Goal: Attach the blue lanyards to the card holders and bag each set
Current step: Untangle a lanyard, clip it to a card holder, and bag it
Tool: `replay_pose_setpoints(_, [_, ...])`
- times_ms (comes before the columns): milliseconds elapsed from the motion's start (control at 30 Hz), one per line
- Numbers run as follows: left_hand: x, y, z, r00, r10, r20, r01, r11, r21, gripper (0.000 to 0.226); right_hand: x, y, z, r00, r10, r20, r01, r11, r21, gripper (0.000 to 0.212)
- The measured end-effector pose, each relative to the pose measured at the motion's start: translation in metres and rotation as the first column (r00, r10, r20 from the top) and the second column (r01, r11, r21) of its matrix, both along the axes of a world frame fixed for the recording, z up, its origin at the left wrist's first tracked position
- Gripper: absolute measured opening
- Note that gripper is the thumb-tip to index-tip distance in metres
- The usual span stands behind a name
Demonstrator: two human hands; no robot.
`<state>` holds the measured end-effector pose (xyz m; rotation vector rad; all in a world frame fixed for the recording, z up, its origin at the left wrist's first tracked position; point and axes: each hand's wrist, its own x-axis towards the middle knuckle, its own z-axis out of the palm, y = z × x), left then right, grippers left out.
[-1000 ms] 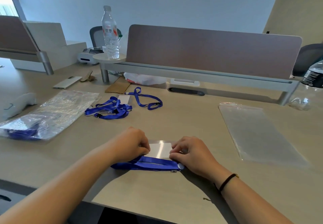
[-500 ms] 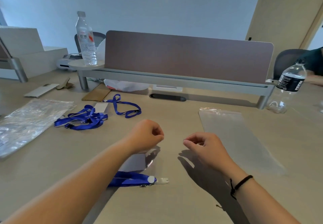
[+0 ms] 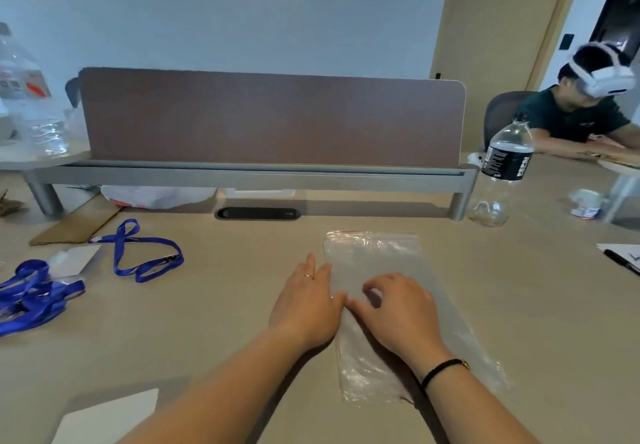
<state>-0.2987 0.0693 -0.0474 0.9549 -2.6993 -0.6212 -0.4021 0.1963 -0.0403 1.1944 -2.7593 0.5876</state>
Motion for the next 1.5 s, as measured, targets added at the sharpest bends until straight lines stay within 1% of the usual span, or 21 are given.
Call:
replay_pose_setpoints(67, [-0.006, 0.001, -0.004, 1.000, 0.016, 0.024, -0.014, 0.997, -0.082, 0.062, -0.003, -0.002, -0.004, 1.000, -0.011, -0.011, 0.011, 0.999, -0.050, 0.044])
replay_pose_setpoints(167, [-0.008, 0.001, -0.004, 0.999, -0.002, 0.033, 0.007, 0.991, -0.131, 0.057, -0.004, -0.004, -0.006, 1.000, 0.000, -0.002, -0.001, 0.995, -0.098, 0.026])
replay_pose_setpoints(233, [-0.006, 0.001, -0.004, 1.000, -0.011, 0.003, 0.012, 0.994, -0.104, 0.052, -0.004, -0.004, -0.005, 1.000, 0.001, 0.000, -0.001, 0.994, -0.113, 0.021])
replay_pose_setpoints(367, [-0.005, -0.002, -0.007, 0.999, 0.001, -0.050, -0.004, 0.999, -0.051, 0.045, -0.005, -0.005, -0.004, 1.000, -0.007, 0.005, 0.008, 0.994, -0.113, 0.022])
replay_pose_setpoints(467, [-0.002, -0.004, -0.006, 0.992, 0.021, -0.124, -0.018, 0.999, 0.027, 0.035, -0.004, -0.005, -0.004, 0.999, -0.017, 0.030, 0.021, 0.990, -0.139, 0.021])
replay_pose_setpoints(533, [-0.001, -0.004, -0.005, 0.990, 0.028, -0.137, -0.022, 0.999, 0.049, 0.036, -0.002, -0.005, -0.003, 0.998, -0.028, 0.055, 0.037, 0.985, -0.170, 0.019])
replay_pose_setpoints(633, [0.002, -0.003, -0.002, 0.991, 0.027, -0.133, -0.020, 0.998, 0.057, 0.046, 0.000, -0.005, 0.000, 0.995, -0.028, 0.099, 0.049, 0.975, -0.217, 0.017])
replay_pose_setpoints(700, [0.003, -0.002, 0.000, 0.990, 0.016, -0.140, -0.006, 0.997, 0.075, 0.048, 0.001, -0.004, 0.001, 0.993, -0.020, 0.114, 0.046, 0.971, -0.236, 0.016])
replay_pose_setpoints(800, [0.003, -0.006, -0.001, 0.980, -0.026, -0.195, 0.045, 0.994, 0.097, 0.037, 0.001, -0.004, 0.002, 0.992, -0.001, 0.123, 0.033, 0.966, -0.257, 0.015])
replay_pose_setpoints(867, [0.005, -0.009, -0.001, 0.961, -0.033, -0.274, 0.085, 0.980, 0.182, 0.025, 0.001, -0.004, 0.003, 0.992, 0.023, 0.121, 0.012, 0.960, -0.278, 0.014])
replay_pose_setpoints(933, [0.008, -0.006, 0.003, 0.927, -0.019, -0.374, 0.138, 0.946, 0.294, 0.014, 0.002, -0.004, 0.004, 0.991, 0.063, 0.118, -0.026, 0.956, -0.291, 0.011])
replay_pose_setpoints(1000, [0.014, -0.004, 0.010, 0.901, 0.030, -0.434, 0.153, 0.912, 0.381, 0.011, 0.004, -0.003, 0.004, 0.986, 0.111, 0.125, -0.070, 0.952, -0.298, 0.010])
replay_pose_setpoints(1100, [0.022, -0.003, 0.016, 0.863, 0.125, -0.489, 0.186, 0.822, 0.538, 0.008, 0.008, -0.003, 0.004, 0.971, 0.184, 0.155, -0.128, 0.941, -0.314, 0.039])
replay_pose_setpoints(1133, [0.023, -0.002, 0.018, 0.851, 0.149, -0.504, 0.202, 0.793, 0.575, 0.008, 0.010, -0.004, 0.004, 0.966, 0.204, 0.161, -0.144, 0.936, -0.322, 0.045])
replay_pose_setpoints(1233, [0.026, 0.004, 0.023, 0.831, 0.170, -0.530, 0.242, 0.746, 0.620, 0.011, 0.016, -0.005, 0.007, 0.936, 0.280, 0.212, -0.184, 0.905, -0.383, 0.045])
replay_pose_setpoints(1333, [0.030, 0.014, 0.029, 0.828, 0.246, -0.503, 0.275, 0.603, 0.748, 0.015, 0.025, -0.004, 0.013, 0.865, 0.349, 0.360, -0.150, 0.865, -0.479, 0.041])
replay_pose_setpoints(1400, [0.035, 0.018, 0.036, 0.821, 0.280, -0.498, 0.298, 0.534, 0.791, 0.017, 0.030, -0.003, 0.018, 0.822, 0.381, 0.423, -0.127, 0.847, -0.516, 0.047])
replay_pose_setpoints(1467, [0.042, 0.019, 0.043, 0.806, 0.273, -0.525, 0.345, 0.504, 0.792, 0.023, 0.037, -0.003, 0.022, 0.780, 0.415, 0.469, -0.101, 0.822, -0.560, 0.056])
replay_pose_setpoints(1500, [0.048, 0.019, 0.047, 0.808, 0.263, -0.527, 0.359, 0.488, 0.796, 0.025, 0.041, -0.004, 0.025, 0.762, 0.430, 0.485, -0.090, 0.811, -0.577, 0.055])
